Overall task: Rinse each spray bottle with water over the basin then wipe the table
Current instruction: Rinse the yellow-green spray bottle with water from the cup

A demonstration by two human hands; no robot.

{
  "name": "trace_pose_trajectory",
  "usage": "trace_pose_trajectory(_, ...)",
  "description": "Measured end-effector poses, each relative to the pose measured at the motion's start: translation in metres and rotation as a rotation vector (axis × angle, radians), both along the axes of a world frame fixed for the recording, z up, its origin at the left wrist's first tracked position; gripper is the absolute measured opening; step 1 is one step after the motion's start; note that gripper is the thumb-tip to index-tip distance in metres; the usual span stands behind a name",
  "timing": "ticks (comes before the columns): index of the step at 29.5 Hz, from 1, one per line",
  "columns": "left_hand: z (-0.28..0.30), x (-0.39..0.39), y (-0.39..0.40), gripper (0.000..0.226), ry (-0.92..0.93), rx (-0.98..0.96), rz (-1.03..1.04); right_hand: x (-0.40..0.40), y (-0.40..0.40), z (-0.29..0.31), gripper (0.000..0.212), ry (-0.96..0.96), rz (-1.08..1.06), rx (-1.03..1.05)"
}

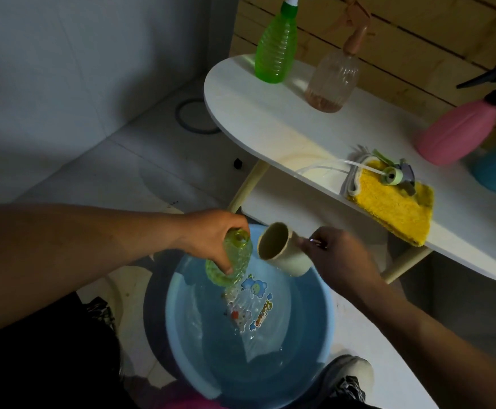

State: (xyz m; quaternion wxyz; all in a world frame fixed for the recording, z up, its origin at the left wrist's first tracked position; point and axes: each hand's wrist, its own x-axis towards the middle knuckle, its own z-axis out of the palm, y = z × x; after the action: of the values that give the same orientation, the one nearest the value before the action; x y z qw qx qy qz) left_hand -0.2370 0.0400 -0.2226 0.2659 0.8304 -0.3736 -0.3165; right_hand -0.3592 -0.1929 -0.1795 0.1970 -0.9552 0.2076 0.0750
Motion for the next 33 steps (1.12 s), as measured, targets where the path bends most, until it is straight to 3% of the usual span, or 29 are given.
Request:
trace_pose_trajectory(4, 0.001, -0.004, 0.000, 0.064, 0.039, -0.035, 0.014, 0.013, -0.008, -0.057, 0.031, 0.249, -0.005, 0.166)
trace_pose_trajectory(6, 0.001, -0.005, -0.004, 0.062, 0.066, -0.062, 0.022, 0.010, -0.013, -0.088, 0.031, 0.316, 0.018, 0.128)
trace_pose_trajectory(15, 0.000, -0.011, -0.016, 0.060, 0.078, -0.113, 0.042, -0.014, -0.018, -0.164, 0.034, 0.358, 0.100, -0.061)
trace_pose_trajectory(19, -0.007, -0.006, -0.018, 0.063, 0.046, -0.069, 0.108, -0.012, -0.015, -0.189, 0.032, 0.421, 0.103, 0.027)
trace_pose_trajectory(22, -0.009, -0.001, -0.013, 0.071, 0.015, -0.037, 0.145, -0.003, -0.022, -0.178, 0.027, 0.322, -0.080, 0.170)
trace_pose_trajectory(25, -0.007, 0.003, -0.009, 0.074, -0.034, 0.000, 0.147, 0.004, -0.028, -0.143, 0.037, 0.254, -0.182, 0.275)
trace_pose_trajectory(33, -0.005, -0.001, 0.000, 0.082, -0.066, 0.008, 0.105, 0.002, -0.034, -0.008, 0.034, 0.091, -0.170, 0.382)
